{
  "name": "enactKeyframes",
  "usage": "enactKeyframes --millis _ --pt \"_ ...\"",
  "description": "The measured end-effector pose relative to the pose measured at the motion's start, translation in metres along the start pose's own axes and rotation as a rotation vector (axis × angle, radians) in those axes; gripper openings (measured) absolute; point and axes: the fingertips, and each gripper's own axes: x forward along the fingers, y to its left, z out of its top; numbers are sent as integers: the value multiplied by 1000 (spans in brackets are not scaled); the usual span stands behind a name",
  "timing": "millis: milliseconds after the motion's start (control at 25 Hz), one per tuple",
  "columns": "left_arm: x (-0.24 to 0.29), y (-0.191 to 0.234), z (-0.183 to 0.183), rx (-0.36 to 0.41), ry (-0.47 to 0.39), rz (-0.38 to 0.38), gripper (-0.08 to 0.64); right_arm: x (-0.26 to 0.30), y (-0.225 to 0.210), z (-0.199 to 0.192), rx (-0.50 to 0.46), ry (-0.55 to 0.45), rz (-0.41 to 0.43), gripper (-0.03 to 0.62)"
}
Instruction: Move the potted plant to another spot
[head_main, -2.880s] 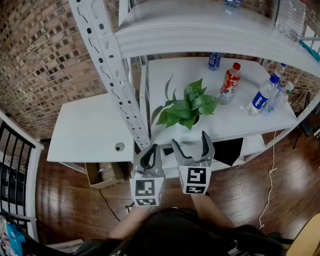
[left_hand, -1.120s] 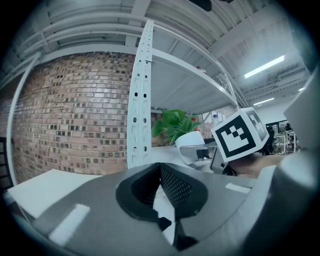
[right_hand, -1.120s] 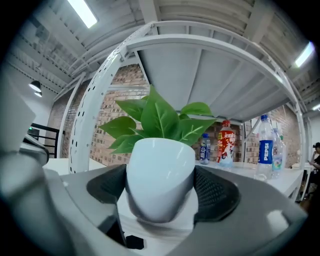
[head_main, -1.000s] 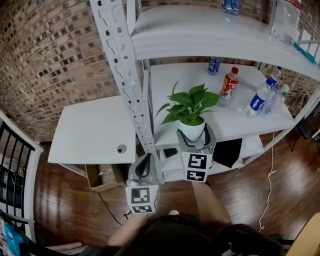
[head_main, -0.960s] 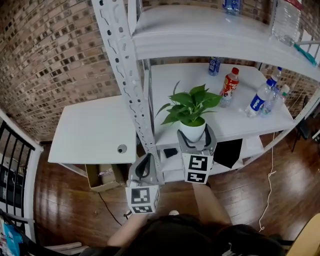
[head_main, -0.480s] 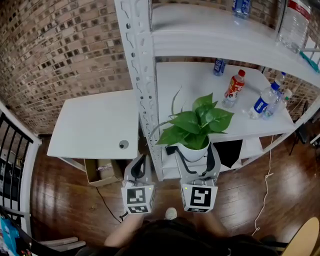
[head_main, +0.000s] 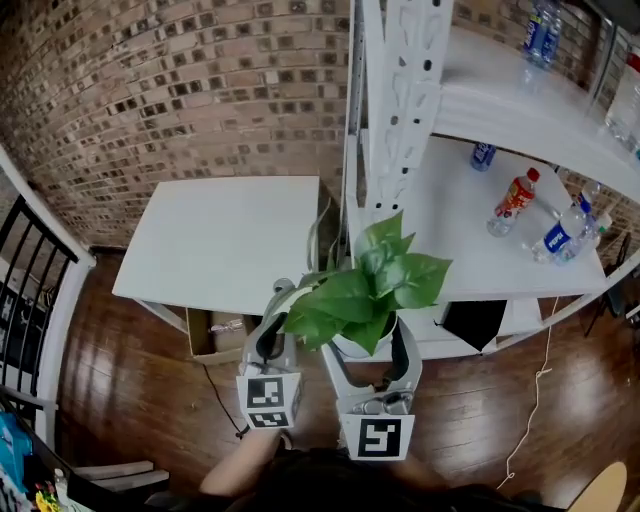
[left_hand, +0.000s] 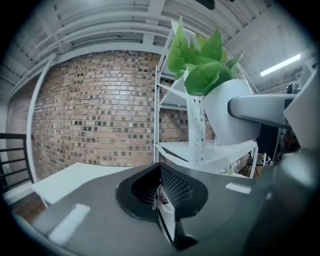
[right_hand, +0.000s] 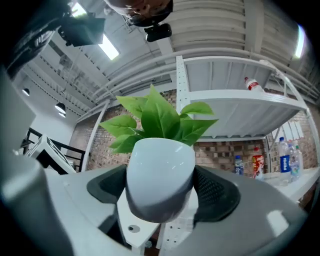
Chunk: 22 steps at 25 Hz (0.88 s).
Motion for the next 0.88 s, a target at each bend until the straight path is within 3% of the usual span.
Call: enactKeyframes --millis 200,480,880 --pt "-16 82 1 -28 -6 91 17 46 63 -14 -1 19 87 422" --pt "-16 178 -1 -19 -134 83 17 115 125 -75 -27 106 83 422" --pt "32 256 -70 -24 -83 -36 17 183 180 -212 -78 234 -3 422"
